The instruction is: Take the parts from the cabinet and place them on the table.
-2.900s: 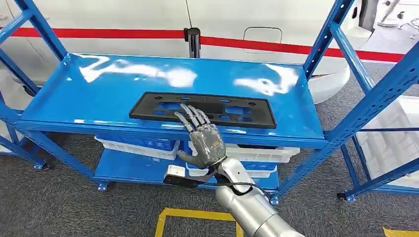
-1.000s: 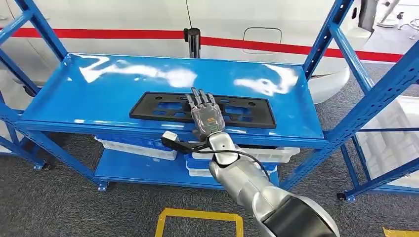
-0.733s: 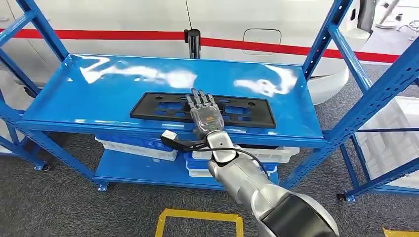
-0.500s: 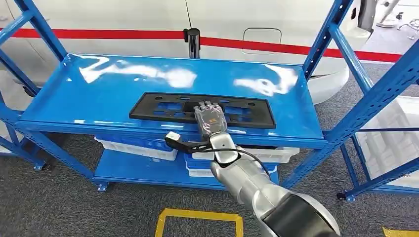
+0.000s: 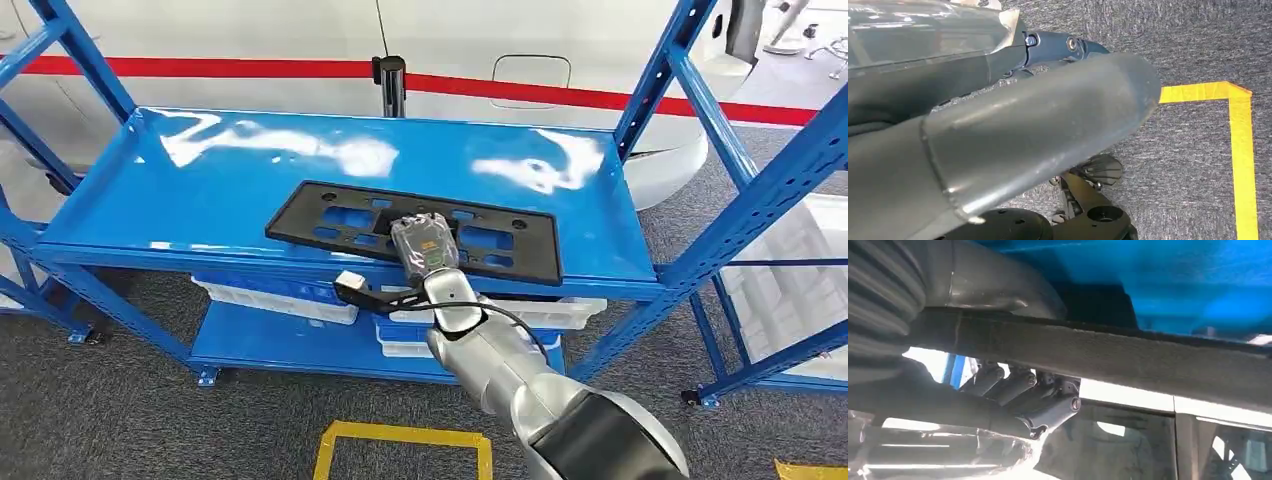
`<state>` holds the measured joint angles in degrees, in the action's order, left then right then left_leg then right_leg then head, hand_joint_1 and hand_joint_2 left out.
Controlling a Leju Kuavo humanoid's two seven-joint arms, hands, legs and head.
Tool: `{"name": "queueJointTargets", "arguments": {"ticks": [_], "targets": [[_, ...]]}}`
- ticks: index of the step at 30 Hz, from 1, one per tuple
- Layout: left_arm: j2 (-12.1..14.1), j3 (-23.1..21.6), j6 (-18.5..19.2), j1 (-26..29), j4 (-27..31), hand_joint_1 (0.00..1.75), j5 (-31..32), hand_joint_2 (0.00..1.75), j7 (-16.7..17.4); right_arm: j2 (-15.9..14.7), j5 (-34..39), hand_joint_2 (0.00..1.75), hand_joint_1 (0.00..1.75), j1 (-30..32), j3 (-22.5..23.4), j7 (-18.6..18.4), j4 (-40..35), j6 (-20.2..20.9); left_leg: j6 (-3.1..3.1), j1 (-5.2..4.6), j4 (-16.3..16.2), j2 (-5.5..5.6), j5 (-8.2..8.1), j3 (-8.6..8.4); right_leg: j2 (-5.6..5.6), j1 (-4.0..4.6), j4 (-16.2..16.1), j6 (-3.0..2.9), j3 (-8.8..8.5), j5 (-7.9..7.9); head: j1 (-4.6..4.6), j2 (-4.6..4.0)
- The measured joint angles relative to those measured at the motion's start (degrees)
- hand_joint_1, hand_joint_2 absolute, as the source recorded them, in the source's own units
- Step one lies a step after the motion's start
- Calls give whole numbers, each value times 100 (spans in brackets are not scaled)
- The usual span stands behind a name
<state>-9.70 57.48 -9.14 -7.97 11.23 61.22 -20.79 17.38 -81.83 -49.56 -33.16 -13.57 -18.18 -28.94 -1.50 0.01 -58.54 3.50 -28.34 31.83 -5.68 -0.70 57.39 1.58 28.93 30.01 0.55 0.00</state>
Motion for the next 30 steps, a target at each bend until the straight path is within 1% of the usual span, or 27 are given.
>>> {"name": "queueJointTargets", "arguments": {"ticks": [1, 2, 4, 6, 7, 9, 11, 13, 14, 16, 18, 20, 23, 24, 27, 30], "targets": [[0, 0, 0, 0, 0, 0, 0, 0, 0, 0, 0, 175, 166, 0, 0, 0, 0, 0, 0, 0, 0, 0, 0, 0, 0, 0, 0, 0, 0, 0, 0, 0], [0, 0, -2, 0, 0, 0, 0, 0, 2, 0, -2, 175, 171, 0, 0, 0, 2, -9, 0, 0, 0, 0, 0, 0, 0, 0, 0, 0, 0, 0, 0, -2], [0, 0, -2, 0, 0, 0, 0, 0, 4, 0, -9, 175, 169, 0, 0, 13, 2, -37, 0, 0, 0, 1, 0, 0, 0, 0, 0, 0, 0, 0, 0, 0], [0, 0, -13, 0, 0, 0, 0, 0, 13, 0, -7, 175, 175, 0, 9, 46, 2, -122, 0, 0, 0, 0, 0, 1, 0, 0, 0, 0, 1, 0, 0, -2], [0, 0, -22, -1, 0, 0, 0, 0, 22, 0, 13, 175, 175, 0, 24, 81, 2, -175, 0, 0, 0, 0, 0, 1, 0, 0, 0, 0, 1, 0, 0, -2], [0, -2, -39, -1, 0, 0, -2, 0, 24, 0, 88, 175, 175, -1, 81, 186, 0, -304, 0, 0, 0, 0, 0, 2, 0, 0, 0, 0, 1, 0, 0, 0], [0, -2, -48, -2, 0, 0, -4, 0, 24, 2, 258, 175, 175, -6, 186, 392, -15, -483, 0, 0, 0, 0, 0, 3, 0, 0, 1, 0, 1, 0, 0, 0], [0, -2, -44, -1, 0, 0, -11, 0, -7, 4, 569, 175, 175, -30, 339, 751, -94, -757, 0, 0, 0, 0, 0, 3, 0, 0, 1, 0, 1, 0, 0, 0], [0, -2, -35, -2, 0, 0, -11, 0, -52, 7, 811, 175, 175, -41, 441, 1014, -170, -900, 0, 1, 0, 0, 0, 3, 0, 0, 1, 0, 1, 0, 0, -2], [0, -2, -33, -2, 0, 0, -28, 0, -103, 11, 1408, 175, 175, -48, 694, 1652, -434, -1034, 0, 1, 0, 0, 0, 3, 0, 0, 1, 0, 1, 0, 0, 0], [0, -2, -33, -1, 0, 0, -63, 0, -122, 24, 2034, 175, 175, -70, 947, 2241, -671, -1040, 0, 1, 0, 0, 0, 3, 0, 0, 1, 0, 0, 0, 0, -2], [0, -2, -37, 0, 0, 0, -116, 0, -153, 61, 2678, 175, 175, -70, 1182, 2718, -970, -960, 0, 1, 0, 0, 0, 2, 0, 0, 1, 0, -1, 0, 0, -2], [0, 0, -39, 2, 0, 0, -157, 0, -205, 68, 3286, 175, 175, -18, 1337, 3011, -1472, -805, 0, 1, 0, 1, 0, 1, 1, 0, 0, 0, -2, 0, 0, 0], [0, 0, -39, 9, 0, 0, -181, 175, -223, 61, 3467, 175, 175, 52, 1349, 3076, -1684, -756, 0, 0, 0, 1, 0, 2, 1, 0, 0, 0, -1, 0, -2, -2], [0, 0, -37, 31, 0, 0, -227, 175, -286, 22, 4123, 175, 175, 256, 1346, 3237, -2442, -551, 0, 0, 0, 2, 0, 7, 1, 0, 1, 0, 3, 0, 0, 0], [0, 0, -24, 75, 0, 0, -234, 175, -315, -44, 4589, 175, 175, 428, 1344, 3335, -3102, -485, 0, 0, 0, 3, 0, 12, 2, 0, 0, 0, 8, 0, 0, 0]]}}
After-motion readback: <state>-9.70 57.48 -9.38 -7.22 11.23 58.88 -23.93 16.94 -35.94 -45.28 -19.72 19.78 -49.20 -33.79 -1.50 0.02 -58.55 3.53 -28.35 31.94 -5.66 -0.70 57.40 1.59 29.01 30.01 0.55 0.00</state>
